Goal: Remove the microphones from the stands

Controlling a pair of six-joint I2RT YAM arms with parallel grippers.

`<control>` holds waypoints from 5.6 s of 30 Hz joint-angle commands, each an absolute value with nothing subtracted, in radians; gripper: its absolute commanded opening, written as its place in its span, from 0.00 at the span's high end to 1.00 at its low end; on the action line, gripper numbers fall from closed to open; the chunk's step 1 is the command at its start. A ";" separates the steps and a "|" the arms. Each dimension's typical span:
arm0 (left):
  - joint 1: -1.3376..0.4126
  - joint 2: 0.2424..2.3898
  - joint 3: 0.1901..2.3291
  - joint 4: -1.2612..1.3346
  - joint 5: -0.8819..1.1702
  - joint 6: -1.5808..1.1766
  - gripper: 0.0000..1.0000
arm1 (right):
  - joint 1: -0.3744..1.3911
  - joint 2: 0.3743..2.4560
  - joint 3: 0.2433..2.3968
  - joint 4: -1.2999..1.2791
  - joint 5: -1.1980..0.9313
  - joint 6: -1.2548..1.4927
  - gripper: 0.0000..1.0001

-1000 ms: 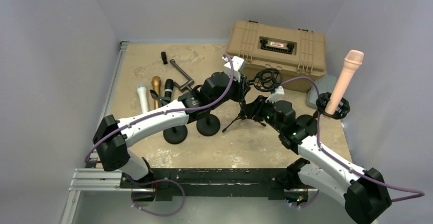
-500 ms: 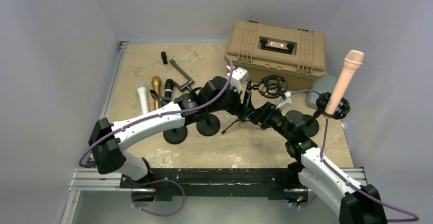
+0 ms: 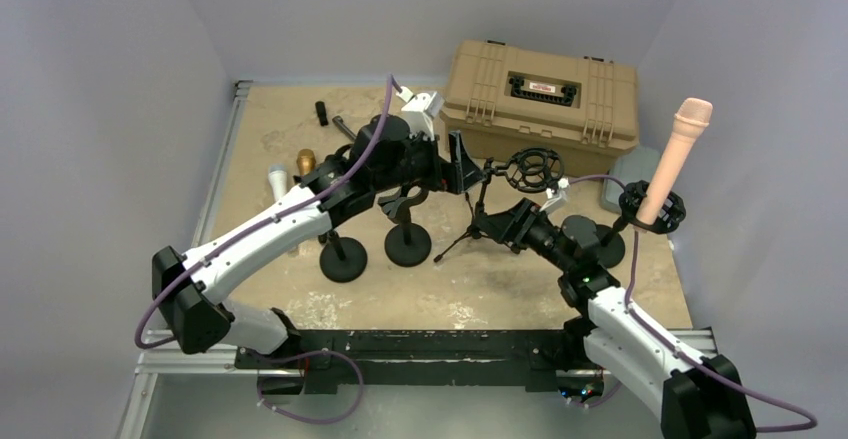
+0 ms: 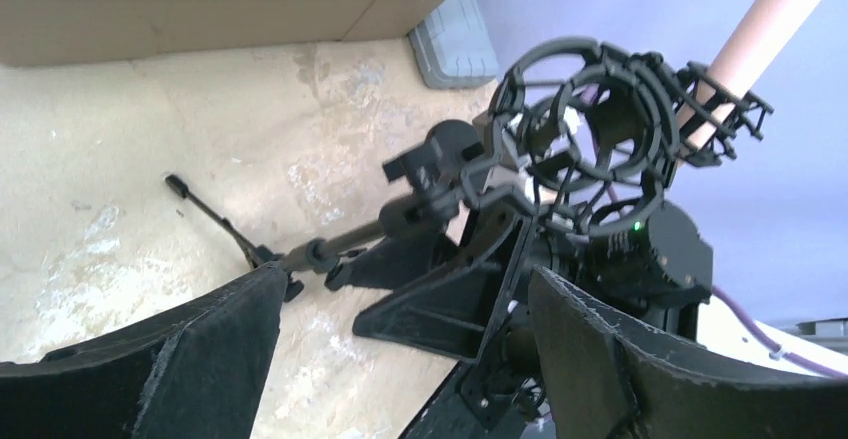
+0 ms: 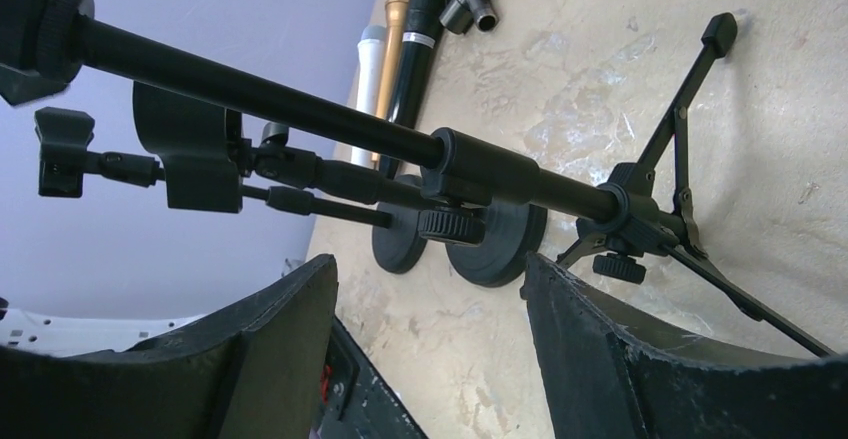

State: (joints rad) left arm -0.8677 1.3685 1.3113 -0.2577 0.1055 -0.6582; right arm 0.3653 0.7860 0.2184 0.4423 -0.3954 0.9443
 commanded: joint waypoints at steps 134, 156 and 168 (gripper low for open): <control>-0.860 1.106 1.576 -0.597 0.136 -0.329 0.15 | 0.595 0.244 0.467 -0.616 -0.623 0.734 0.17; -0.842 0.823 1.255 -0.496 -0.250 -0.116 0.16 | 0.594 0.719 1.123 -0.517 -0.404 0.494 0.16; -0.843 0.720 1.450 -1.053 -0.539 -0.476 0.16 | 0.595 0.810 1.011 -0.263 -0.517 0.550 0.16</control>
State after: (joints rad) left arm -0.8463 0.7773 1.4330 -0.8158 -0.4038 -0.3172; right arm 0.5953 0.8234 1.0317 -0.4076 -0.4690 0.5301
